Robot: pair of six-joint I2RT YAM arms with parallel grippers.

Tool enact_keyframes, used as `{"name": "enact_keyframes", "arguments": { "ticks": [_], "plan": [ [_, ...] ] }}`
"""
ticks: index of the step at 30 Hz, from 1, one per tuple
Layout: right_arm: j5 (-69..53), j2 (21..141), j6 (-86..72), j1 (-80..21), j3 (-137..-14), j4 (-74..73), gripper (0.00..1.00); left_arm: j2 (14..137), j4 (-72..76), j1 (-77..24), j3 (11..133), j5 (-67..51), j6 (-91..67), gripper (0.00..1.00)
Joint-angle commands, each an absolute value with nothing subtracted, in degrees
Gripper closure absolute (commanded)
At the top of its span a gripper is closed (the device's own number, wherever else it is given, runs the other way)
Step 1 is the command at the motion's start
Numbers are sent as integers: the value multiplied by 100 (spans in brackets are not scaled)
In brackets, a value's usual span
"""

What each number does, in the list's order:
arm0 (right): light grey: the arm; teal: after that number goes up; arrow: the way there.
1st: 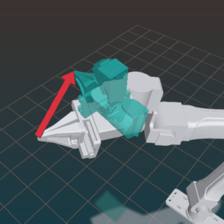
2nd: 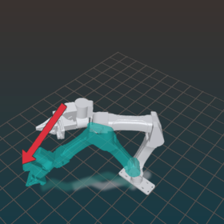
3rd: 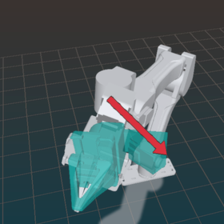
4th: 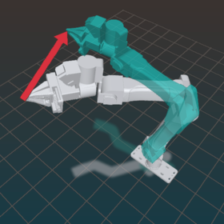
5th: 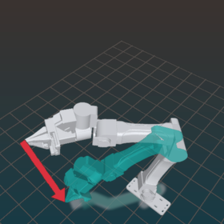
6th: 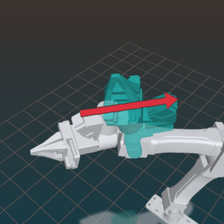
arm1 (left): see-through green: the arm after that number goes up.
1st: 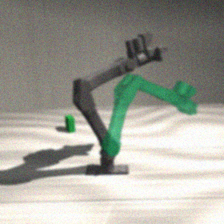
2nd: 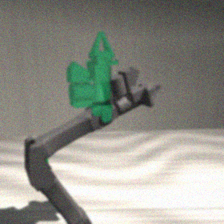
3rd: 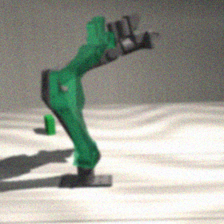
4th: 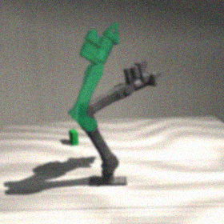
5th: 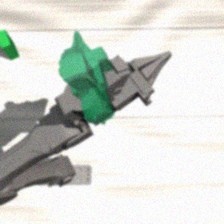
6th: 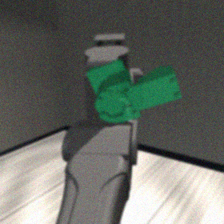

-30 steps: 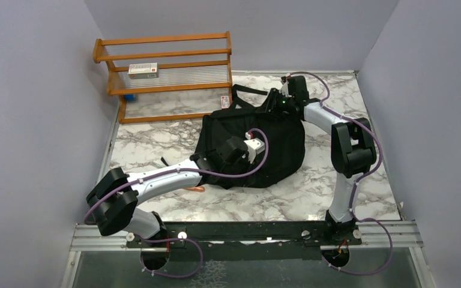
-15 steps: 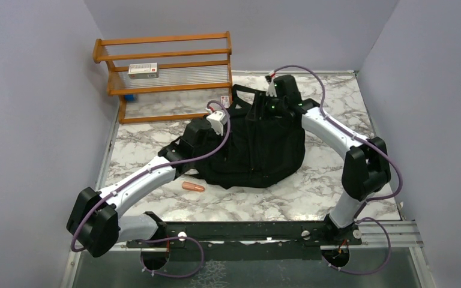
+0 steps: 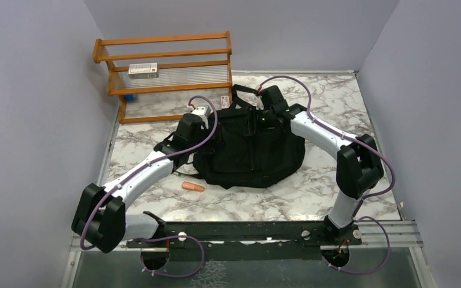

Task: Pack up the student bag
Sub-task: Adjust the student bag at the center of the board.

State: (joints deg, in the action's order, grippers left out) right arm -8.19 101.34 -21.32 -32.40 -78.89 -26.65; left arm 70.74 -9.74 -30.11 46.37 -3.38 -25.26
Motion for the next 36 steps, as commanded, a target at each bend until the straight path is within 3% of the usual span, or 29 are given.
{"name": "enact_keyframes", "arguments": {
  "ticks": [1, 5, 12, 18, 23, 29, 36],
  "plan": [
    [-701, 10282, -2069, -3237, -7805, -2795, 47, 7576, -949, -2979, 4729, -435, -2450, 12],
    [-754, 10284, -2099, -3242, -7767, -2758, 58, 7941, -862, -2979, 4883, -569, -2403, 13],
    [-758, 10239, -2160, -3235, -7696, -2691, 82, 8466, -985, -2979, 5099, -596, -2244, 26],
    [-970, 10130, -2275, -3239, -7575, -2431, 95, 8699, -908, -2979, 5169, -800, -2241, 55],
    [-1059, 9873, -2333, -3242, -7560, -2273, 100, 8531, -953, -2979, 5204, -835, -2225, 98],
    [-1054, 9445, -2364, -3211, -7844, -2238, 100, 8116, -1372, -2971, 5876, -913, -2094, 100],
    [-1319, 9133, -2511, -2885, -8604, -2432, 99, 8151, -2230, -2971, 7759, -1087, -1897, 100]
  ]
}}
